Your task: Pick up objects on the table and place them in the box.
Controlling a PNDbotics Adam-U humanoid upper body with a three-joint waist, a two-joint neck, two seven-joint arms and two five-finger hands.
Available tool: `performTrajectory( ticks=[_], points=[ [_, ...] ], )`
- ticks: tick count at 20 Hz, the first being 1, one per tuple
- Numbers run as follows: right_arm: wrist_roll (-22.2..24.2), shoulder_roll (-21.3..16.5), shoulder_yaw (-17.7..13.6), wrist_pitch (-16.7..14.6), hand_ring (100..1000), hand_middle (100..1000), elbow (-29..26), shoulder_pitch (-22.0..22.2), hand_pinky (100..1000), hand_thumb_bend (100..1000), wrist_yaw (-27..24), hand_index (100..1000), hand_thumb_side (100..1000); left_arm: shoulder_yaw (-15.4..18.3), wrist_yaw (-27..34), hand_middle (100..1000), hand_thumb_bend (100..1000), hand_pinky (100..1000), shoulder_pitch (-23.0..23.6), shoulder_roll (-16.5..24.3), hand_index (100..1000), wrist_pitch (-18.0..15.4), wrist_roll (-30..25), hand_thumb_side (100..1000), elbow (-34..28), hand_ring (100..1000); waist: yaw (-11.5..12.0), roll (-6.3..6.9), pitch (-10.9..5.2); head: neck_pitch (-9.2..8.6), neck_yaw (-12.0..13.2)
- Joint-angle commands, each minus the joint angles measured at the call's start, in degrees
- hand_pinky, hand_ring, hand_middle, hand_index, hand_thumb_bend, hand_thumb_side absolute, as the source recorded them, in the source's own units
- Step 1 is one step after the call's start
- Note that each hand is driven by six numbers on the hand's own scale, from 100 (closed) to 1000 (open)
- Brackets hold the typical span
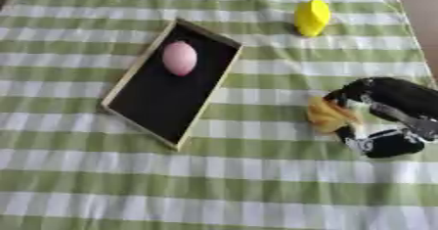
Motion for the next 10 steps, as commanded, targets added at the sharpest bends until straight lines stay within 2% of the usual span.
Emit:
performTrajectory(
  ticks=[1, 4, 7, 10],
  points=[
    [-5.52, -1.22, -1.37, 0.89, 647, 267, -0.86, -0.9, 781, 100, -1.62, 495, 227, 0.7, 0.28, 683, 100, 719, -0.22, 1.09, 843, 0.21, -0.13, 569, -0.62, 764, 0.09, -0.01, -1.12, -0.39, 0.06],
    [-11.04, -1.1, -1.6, 0.52, 599, 157, -0.87, -1.4, 758, 100, -2.45, 406, 217, 0.74, 0.3, 683, 100, 719, -0.13, 1.1, 843, 0.26, -0.18, 570, -0.65, 764, 0.14, -0.06, -1.2, -0.4, 0.07],
    [-14.3, -1.19, -2.05, -0.36, 582, 106, -1.79, -1.7, 745, 100, -2.31, 365, 216, 0.77, 0.29, 683, 100, 719, -0.14, 1.12, 843, 0.35, -0.2, 570, -0.74, 764, 0.1, -0.17, -1.34, -0.33, 0.14],
    [-15.34, -1.34, -2.21, -1.21, 569, 100, -2.72, -1.89, 738, 100, -2.92, 332, 215, 0.76, 0.28, 683, 100, 719, -0.13, 1.15, 843, 0.48, -0.18, 570, -0.81, 764, 0.13, -0.25, -1.49, -0.33, 0.09]
  ],
)
